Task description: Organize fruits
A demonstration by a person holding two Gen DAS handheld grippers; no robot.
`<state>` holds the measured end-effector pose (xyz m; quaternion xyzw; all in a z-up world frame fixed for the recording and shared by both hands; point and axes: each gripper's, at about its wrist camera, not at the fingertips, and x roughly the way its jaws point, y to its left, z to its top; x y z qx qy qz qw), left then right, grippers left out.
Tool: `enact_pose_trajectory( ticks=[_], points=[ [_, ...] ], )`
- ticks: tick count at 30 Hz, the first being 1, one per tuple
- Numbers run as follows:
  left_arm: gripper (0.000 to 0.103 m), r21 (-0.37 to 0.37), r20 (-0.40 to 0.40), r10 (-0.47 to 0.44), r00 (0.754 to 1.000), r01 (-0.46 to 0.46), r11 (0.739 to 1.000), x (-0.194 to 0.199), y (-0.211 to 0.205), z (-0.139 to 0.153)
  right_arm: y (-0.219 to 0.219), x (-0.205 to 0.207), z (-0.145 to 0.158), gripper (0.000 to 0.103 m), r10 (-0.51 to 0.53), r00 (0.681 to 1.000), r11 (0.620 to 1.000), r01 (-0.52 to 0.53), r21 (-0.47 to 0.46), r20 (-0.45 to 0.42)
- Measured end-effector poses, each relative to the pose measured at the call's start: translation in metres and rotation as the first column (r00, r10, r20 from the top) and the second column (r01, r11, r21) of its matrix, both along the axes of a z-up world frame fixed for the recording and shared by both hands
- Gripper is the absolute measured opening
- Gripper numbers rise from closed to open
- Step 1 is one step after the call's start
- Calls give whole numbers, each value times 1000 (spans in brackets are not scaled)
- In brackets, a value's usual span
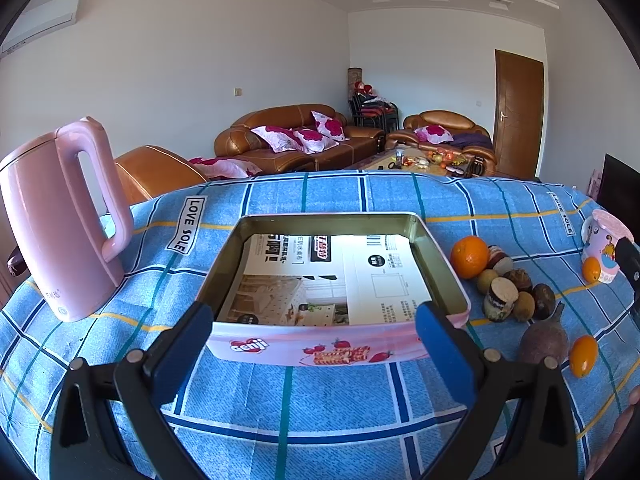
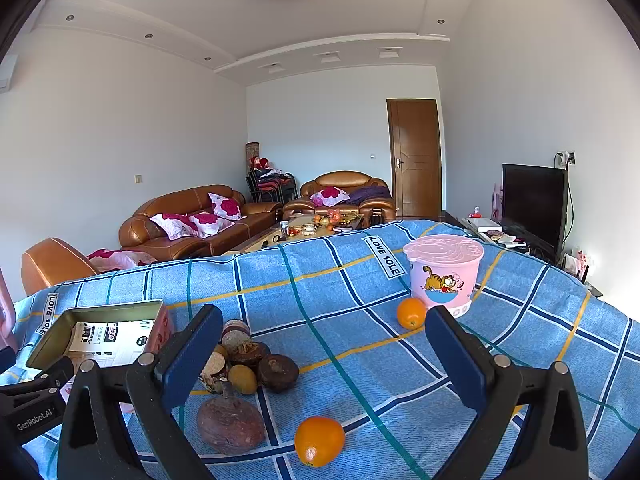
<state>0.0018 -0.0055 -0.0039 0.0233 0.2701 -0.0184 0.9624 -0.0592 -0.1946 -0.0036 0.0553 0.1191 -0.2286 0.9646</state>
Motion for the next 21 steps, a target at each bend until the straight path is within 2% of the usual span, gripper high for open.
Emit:
enact_pose_trajectory(
  ticks=[21],
  points=[
    [103,-1,0,0,1000,0,1000,0,-1,0,-1,0,0,102,2,1000,1000,-2,7,-2]
  ],
)
